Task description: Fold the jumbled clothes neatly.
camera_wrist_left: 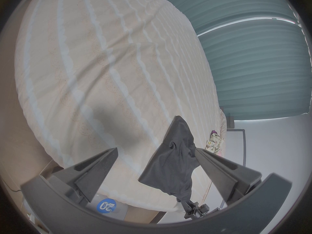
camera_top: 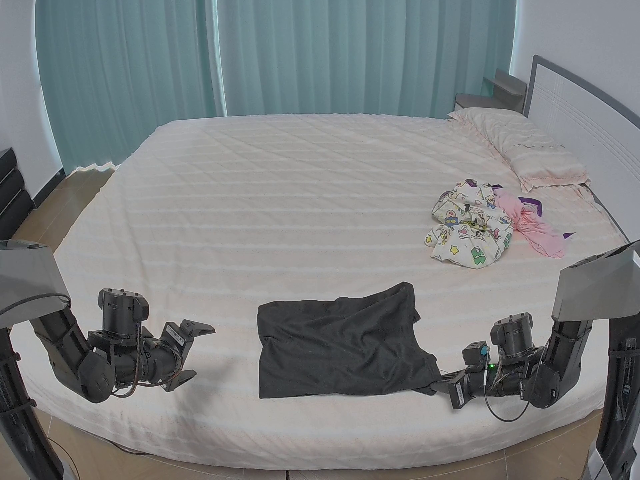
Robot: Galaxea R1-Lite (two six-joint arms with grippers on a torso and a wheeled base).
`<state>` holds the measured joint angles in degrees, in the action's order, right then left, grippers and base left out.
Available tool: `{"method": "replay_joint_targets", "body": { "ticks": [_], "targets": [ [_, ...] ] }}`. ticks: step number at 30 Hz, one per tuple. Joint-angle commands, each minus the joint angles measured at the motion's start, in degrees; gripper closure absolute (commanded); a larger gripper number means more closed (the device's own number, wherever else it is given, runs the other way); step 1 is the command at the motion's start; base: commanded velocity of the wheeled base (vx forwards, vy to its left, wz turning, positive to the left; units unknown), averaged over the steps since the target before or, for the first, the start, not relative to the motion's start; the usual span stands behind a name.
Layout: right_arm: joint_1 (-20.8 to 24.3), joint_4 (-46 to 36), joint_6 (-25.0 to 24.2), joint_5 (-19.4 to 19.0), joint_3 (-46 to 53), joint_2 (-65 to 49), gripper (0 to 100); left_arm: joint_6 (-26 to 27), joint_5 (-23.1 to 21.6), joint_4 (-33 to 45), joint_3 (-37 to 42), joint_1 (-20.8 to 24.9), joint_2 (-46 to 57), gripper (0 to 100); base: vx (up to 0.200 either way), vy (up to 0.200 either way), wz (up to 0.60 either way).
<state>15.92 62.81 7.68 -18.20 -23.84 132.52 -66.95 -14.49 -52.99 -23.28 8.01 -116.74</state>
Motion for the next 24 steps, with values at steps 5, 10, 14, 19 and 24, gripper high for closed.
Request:
{"method": "replay_joint_targets", "body": {
  "ticks": [5,10,14,19,24],
  "targets": [
    [-2.6,1.8,-0.6,-1.9,1.3,-0.3,0,0.0,0.0,0.0,0.0,0.0,-0.2,0,0.000,0.000,0.00],
    [-6.8,1.8,-5.4,-7.8,-0.7,-4.5,0,0.0,0.0,-0.1,0.0,0.0,-0.1,0,0.000,0.000,0.00],
    [-6.8,1.2,-16.7,-7.2,-7.9,-3.4,0,-0.1,0.1,-0.1,0.0,0.0,-0.1,0,0.000,0.000,0.00],
    [-2.6,1.0,-29.8,-0.4,-17.1,1.9,0,-0.1,0.2,-1.1,0.5,-0.1,0.1,0,0.000,0.000,0.00],
    [0.3,0.1,-36.3,6.3,-26.1,8.1,0,0.0,0.1,-3.5,1.7,-0.1,-0.2,0,0.160,0.000,0.00]
  ]
}}
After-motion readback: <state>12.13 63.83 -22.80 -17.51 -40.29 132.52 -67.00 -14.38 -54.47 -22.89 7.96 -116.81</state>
